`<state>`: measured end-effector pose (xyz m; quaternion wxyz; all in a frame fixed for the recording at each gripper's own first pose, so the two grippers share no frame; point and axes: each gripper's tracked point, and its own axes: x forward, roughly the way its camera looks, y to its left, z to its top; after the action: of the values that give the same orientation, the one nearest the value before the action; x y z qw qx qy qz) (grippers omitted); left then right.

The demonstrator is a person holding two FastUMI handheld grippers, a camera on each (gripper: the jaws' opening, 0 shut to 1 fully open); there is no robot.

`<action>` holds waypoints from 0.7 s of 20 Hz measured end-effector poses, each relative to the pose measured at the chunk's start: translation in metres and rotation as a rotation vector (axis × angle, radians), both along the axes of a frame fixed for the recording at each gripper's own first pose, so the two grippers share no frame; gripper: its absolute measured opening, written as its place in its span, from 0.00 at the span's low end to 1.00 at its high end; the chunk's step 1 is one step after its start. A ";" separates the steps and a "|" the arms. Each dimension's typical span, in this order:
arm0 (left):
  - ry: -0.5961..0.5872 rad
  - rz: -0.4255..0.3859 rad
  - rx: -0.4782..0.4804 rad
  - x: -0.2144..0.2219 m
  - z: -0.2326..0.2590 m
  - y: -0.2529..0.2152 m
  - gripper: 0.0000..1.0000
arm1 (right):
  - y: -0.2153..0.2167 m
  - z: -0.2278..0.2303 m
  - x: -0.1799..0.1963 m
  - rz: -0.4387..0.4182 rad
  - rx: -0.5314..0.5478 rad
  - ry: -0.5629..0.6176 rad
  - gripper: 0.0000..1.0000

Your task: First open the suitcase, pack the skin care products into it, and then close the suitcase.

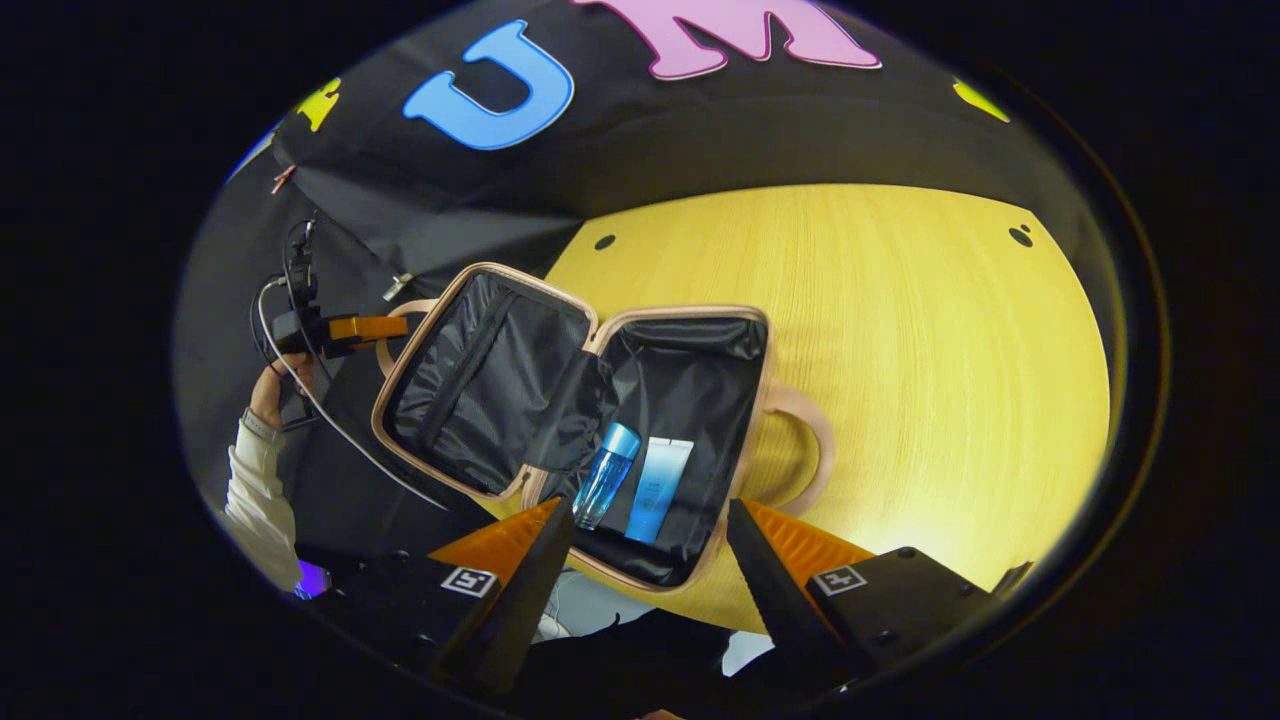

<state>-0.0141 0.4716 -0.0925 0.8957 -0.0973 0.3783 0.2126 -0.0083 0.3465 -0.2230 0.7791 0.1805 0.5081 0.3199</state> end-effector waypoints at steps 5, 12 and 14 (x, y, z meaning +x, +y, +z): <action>-0.033 -0.113 0.078 0.024 0.052 -0.103 0.06 | -0.052 0.031 0.023 -0.002 0.049 -0.082 0.98; -0.058 -0.316 -0.054 0.076 0.030 -0.291 0.06 | -0.145 0.027 0.033 -0.060 0.073 -0.116 0.97; -0.024 -0.355 -0.121 0.081 0.002 -0.332 0.06 | -0.169 0.020 0.030 -0.072 0.062 -0.112 0.98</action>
<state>0.0668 0.1392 -0.0910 0.9160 -0.0853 0.3910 0.0267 0.0220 0.1774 -0.2026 0.8113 0.2045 0.4466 0.3169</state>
